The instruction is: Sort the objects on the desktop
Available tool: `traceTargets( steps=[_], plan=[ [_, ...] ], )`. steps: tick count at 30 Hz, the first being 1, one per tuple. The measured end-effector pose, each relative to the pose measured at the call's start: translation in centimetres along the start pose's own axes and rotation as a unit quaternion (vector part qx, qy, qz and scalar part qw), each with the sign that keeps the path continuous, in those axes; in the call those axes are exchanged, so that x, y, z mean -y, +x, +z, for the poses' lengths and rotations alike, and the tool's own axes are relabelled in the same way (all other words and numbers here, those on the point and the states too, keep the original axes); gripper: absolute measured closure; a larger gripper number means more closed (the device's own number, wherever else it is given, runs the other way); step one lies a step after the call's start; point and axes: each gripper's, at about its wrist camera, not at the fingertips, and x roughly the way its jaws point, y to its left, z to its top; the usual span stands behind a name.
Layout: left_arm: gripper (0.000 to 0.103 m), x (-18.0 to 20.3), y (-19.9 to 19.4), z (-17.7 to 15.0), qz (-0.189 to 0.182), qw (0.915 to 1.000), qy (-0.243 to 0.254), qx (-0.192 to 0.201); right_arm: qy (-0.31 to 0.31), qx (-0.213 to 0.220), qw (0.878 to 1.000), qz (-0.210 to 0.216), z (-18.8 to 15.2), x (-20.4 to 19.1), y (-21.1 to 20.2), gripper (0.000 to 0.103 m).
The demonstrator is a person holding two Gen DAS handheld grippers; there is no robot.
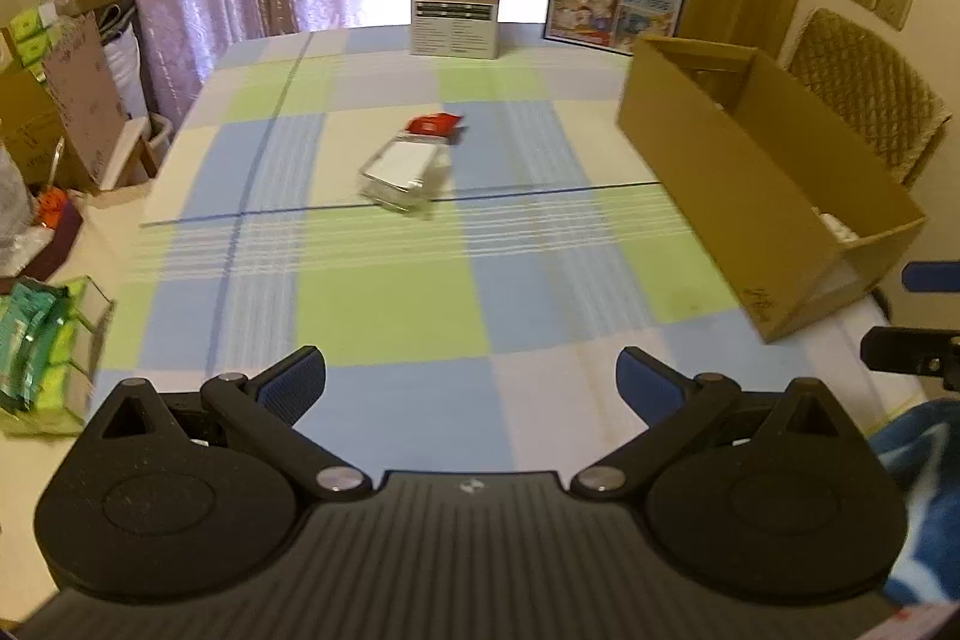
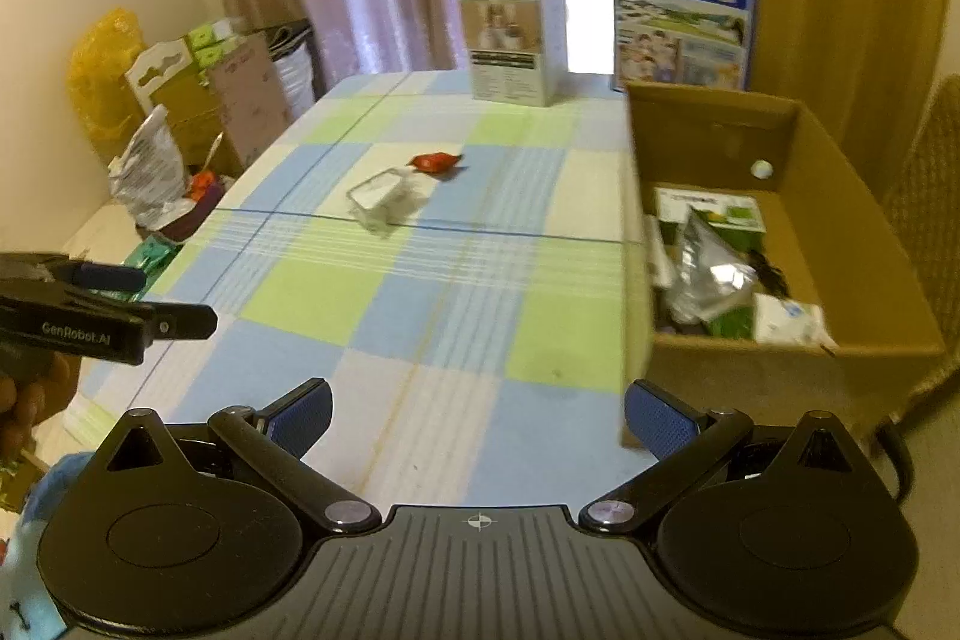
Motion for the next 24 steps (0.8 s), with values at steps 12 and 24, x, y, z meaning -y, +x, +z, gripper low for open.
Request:
traceTargets(
  steps=[12,24],
  plan=[
    [0.002,-3.7,6.4,3.1,0.023,0.9978,0.062,0.003,-0.053,-0.022,0.998,0.02,3.6,-1.7,8.0,0.002],
    [0.002,-5.4,15.2,7.5,-0.017,0.9913,0.13,-0.005,-0.073,-0.052,0.996,0.026,8.4,-0.3,17.4,0.003]
  ],
)
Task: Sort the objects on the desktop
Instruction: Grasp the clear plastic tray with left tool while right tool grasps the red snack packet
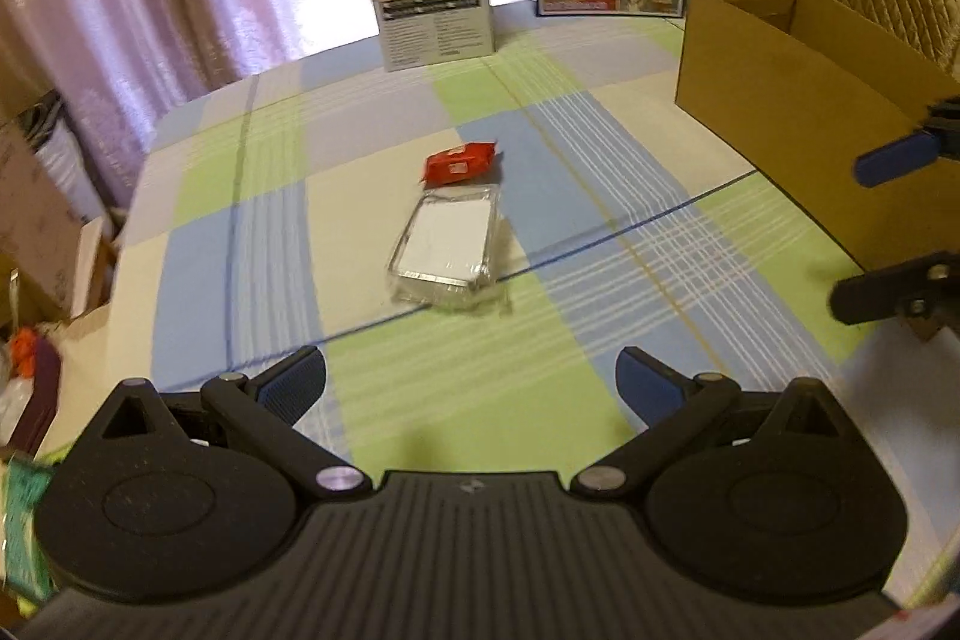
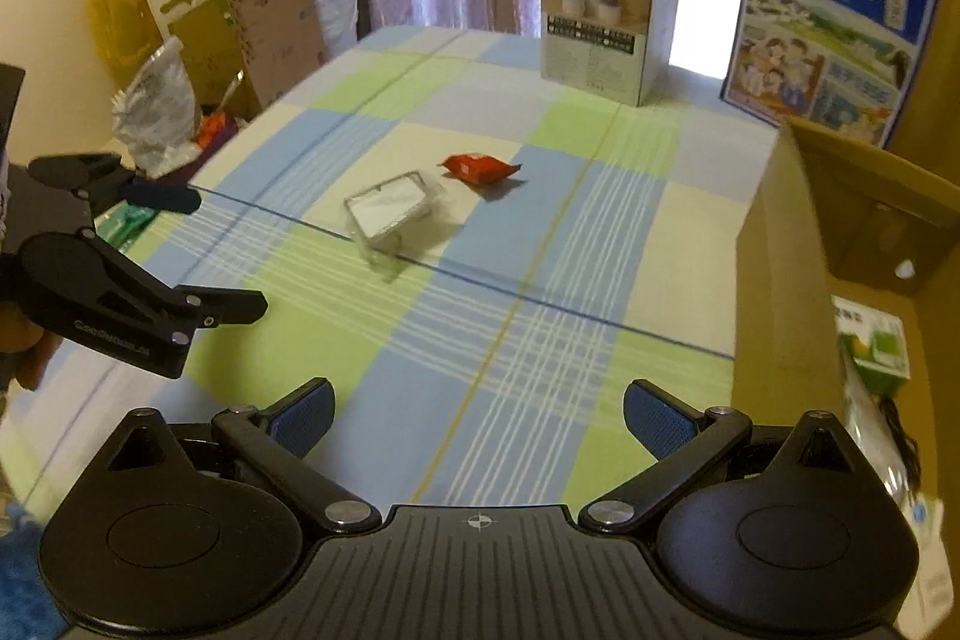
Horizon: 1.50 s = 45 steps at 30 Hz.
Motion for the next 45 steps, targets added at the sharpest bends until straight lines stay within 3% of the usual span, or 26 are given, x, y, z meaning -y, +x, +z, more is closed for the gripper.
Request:
traceTargets(
  steps=[12,22,24,25,26,45],
  plan=[
    [0.01,-2.2,8.3,2.8,-0.021,0.9981,0.056,-0.017,-0.064,-0.034,0.997,0.008,5.5,2.4,6.9,0.024],
    [0.019,-3.2,11.8,4.0,-0.046,0.9961,0.07,-0.028,-0.156,-0.044,0.986,0.04,8.4,2.3,11.7,0.026],
    [0.026,-3.3,12.1,4.1,-0.051,0.9957,0.072,-0.029,-0.168,-0.046,0.984,0.044,8.9,2.3,12.5,0.027],
    [0.04,-3.3,12.2,4.1,-0.052,0.9956,0.072,-0.031,-0.174,-0.046,0.983,0.047,9.1,2.3,12.9,0.027],
    [0.044,-3.4,12.3,4.1,-0.052,0.9954,0.073,-0.032,-0.179,-0.047,0.982,0.048,9.3,2.3,13.4,0.027],
    [0.047,-9.5,12.6,4.4,-0.013,0.9987,0.048,-0.015,-0.237,-0.052,0.968,0.058,14.5,0.7,21.6,0.047]
  ],
)
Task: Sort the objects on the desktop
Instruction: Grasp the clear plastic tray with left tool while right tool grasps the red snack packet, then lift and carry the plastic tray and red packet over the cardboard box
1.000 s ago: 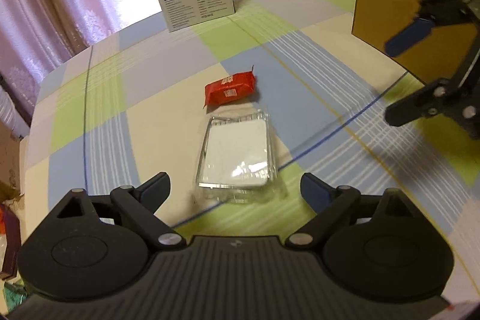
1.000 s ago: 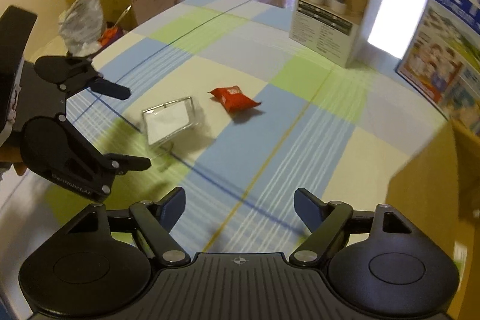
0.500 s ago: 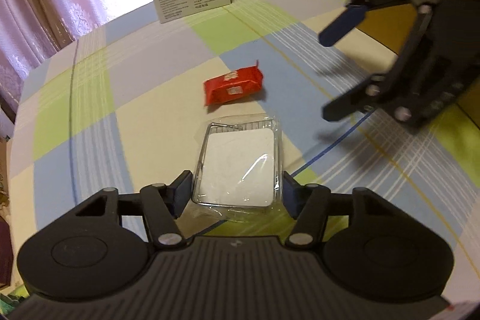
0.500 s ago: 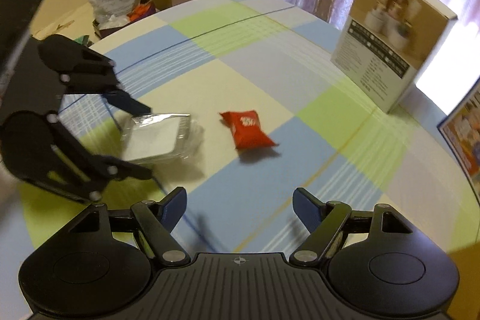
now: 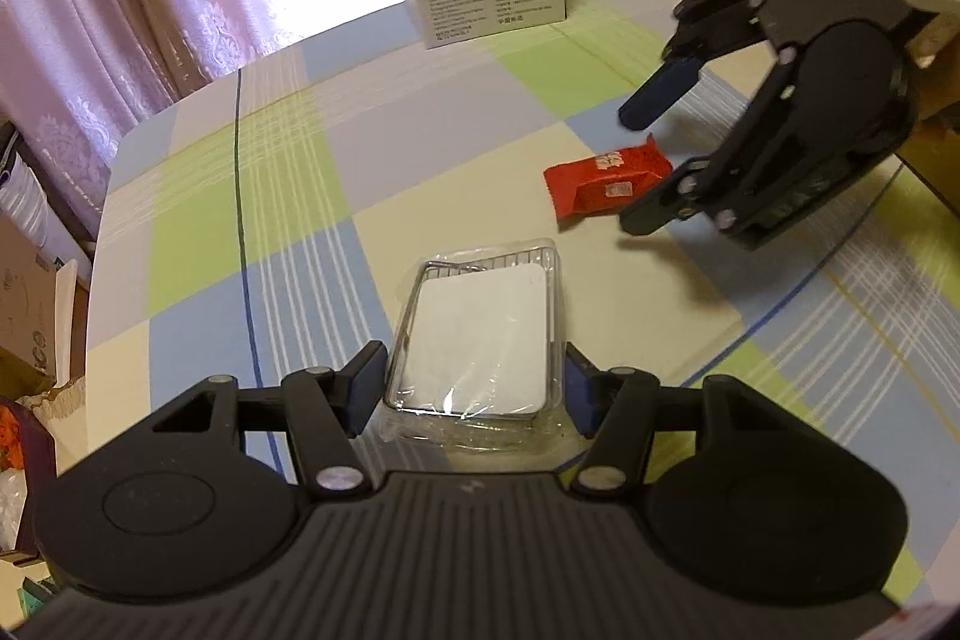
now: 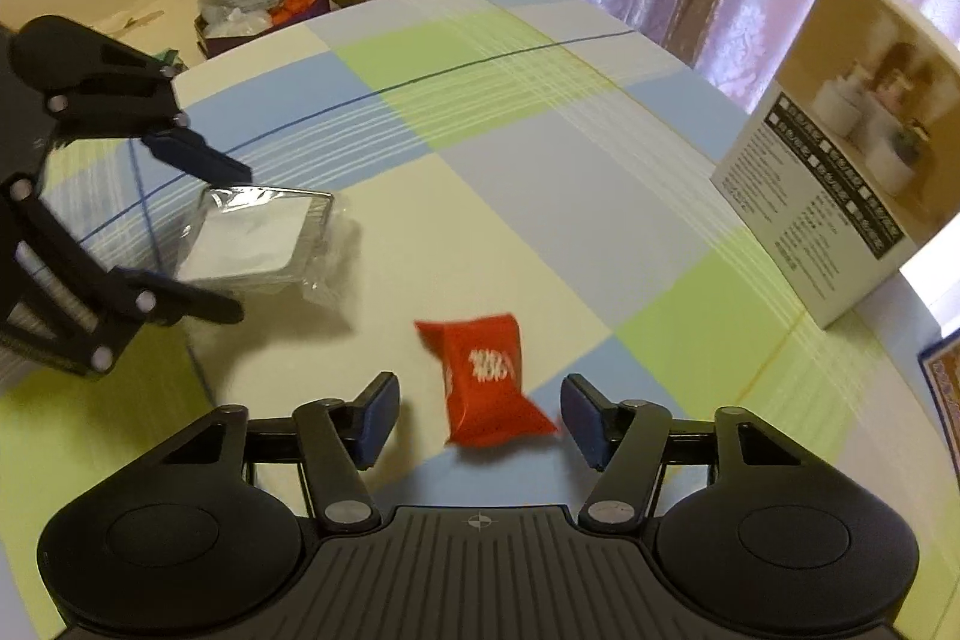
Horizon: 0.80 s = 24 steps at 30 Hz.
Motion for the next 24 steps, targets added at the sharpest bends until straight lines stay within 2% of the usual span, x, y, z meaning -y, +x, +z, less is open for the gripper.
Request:
traceTargets(
  steps=[4,5,8,15,19,24],
  plan=[
    [0.047,-0.2,0.3,-0.3,0.0,0.9999,-0.008,0.01,0.023,0.007,1.0,-0.001,0.3,-0.2,1.1,0.05],
    [0.047,-0.3,0.4,-0.3,-0.001,0.9998,-0.013,0.013,0.028,0.006,1.0,-0.001,0.2,-0.3,1.3,0.054],
    [0.047,0.0,0.2,-0.5,0.003,0.9998,-0.015,0.016,0.046,0.009,0.999,-0.005,-0.2,-0.6,1.3,0.076],
    [0.048,1.8,-1.1,-1.4,-0.001,0.9993,-0.036,0.01,0.073,-0.009,0.997,-0.02,-2.2,-2.8,-0.7,0.079],
    [0.048,3.8,-2.6,-2.4,-0.009,0.9985,-0.055,0.003,0.137,-0.024,0.99,-0.02,-4.8,-4.0,-2.7,0.079],
    [0.048,7.2,-5.4,-3.5,-0.025,0.9967,-0.077,-0.001,0.215,-0.024,0.976,0.001,-9.3,-6.2,-6.8,0.079]
  ],
)
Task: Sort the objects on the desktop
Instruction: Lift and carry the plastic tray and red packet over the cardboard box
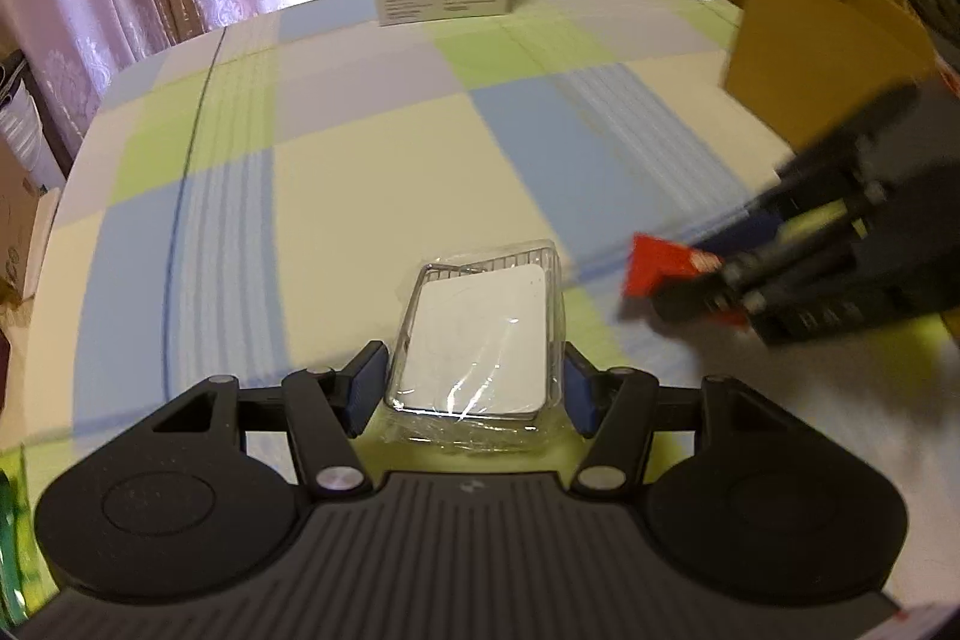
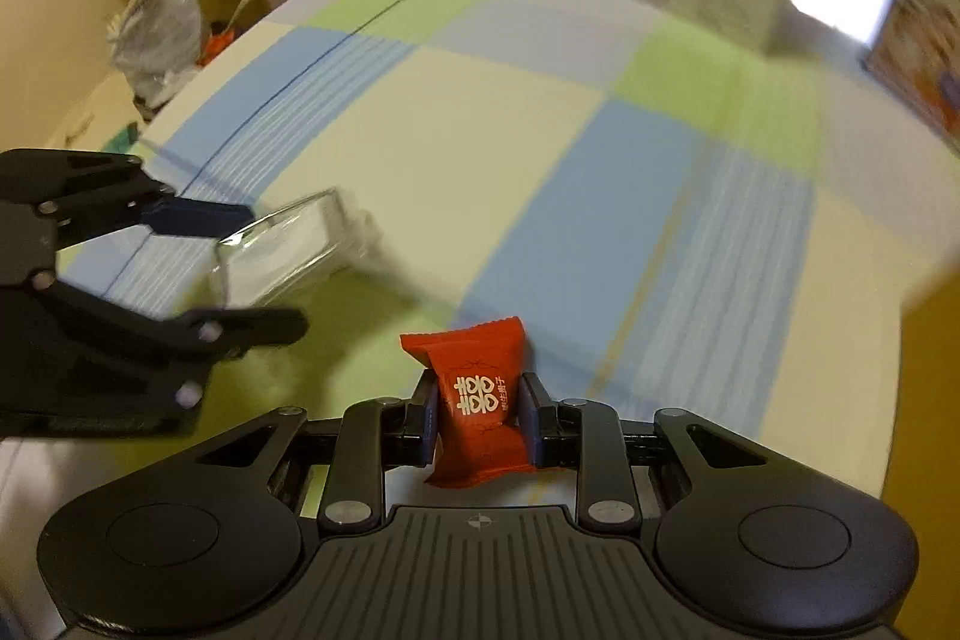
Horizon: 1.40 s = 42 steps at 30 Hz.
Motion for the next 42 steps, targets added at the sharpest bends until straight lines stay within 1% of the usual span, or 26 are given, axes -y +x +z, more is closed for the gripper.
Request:
traceTargets(
  steps=[3,7,10,13,15,18,21,23,26,31,35,42],
  plan=[
    [0.048,2.2,-1.7,-1.1,-0.011,0.9998,-0.016,-0.001,0.019,-0.002,1.0,-0.008,-4.3,-0.8,-2.5,0.079],
    [0.048,5.6,-3.7,-2.3,-0.021,0.9997,-0.013,-0.004,0.079,-0.003,0.997,-0.005,-9.3,-0.9,-5.3,0.079],
    [0.048,8.0,-4.9,-3.0,-0.026,0.9996,-0.008,-0.005,0.123,0.005,0.992,-0.001,-12.1,-0.5,-6.7,0.079],
    [0.048,10.0,-5.0,-3.6,-0.028,0.9995,-0.004,-0.012,0.165,0.026,0.986,0.008,-13.8,-0.1,-7.2,0.079],
    [0.048,11.1,-4.9,-4.1,-0.013,0.9998,-0.004,-0.012,0.166,0.038,0.985,0.008,-14.2,-0.2,-7.3,0.079],
    [0.048,12.0,-4.8,-5.3,0.002,0.9997,-0.024,-0.01,0.146,0.039,0.989,-0.002,-14.1,-0.7,-7.2,0.079],
    [0.048,12.9,-4.5,-6.2,0.021,0.9997,-0.004,-0.011,0.125,0.045,0.991,-0.007,-14.3,-1.1,-7.1,0.078],
    [0.048,12.8,-4.6,-6.2,0.027,0.9996,-0.006,-0.004,0.118,0.047,0.992,-0.011,-14.3,-1.3,-7.0,0.077],
    [0.048,12.3,-4.6,-6.3,0.036,0.9993,-0.009,0.005,0.098,0.051,0.993,-0.031,-14.7,-1.3,-6.9,0.071],
    [0.045,11.6,-4.2,-6.5,0.019,0.9995,-0.025,0.008,0.073,0.051,0.995,-0.047,-14.5,-1.8,-6.5,0.068],
    [0.044,11.6,-4.4,-6.5,0.015,0.9994,-0.027,0.016,0.065,0.049,0.995,-0.055,-14.5,-2.0,-6.4,0.062],
    [0.042,10.9,-3.9,-6.7,0.003,0.9989,-0.047,0.003,0.04,0.04,0.995,-0.079,-14.4,-2.7,-6.1,0.062]
  ],
)
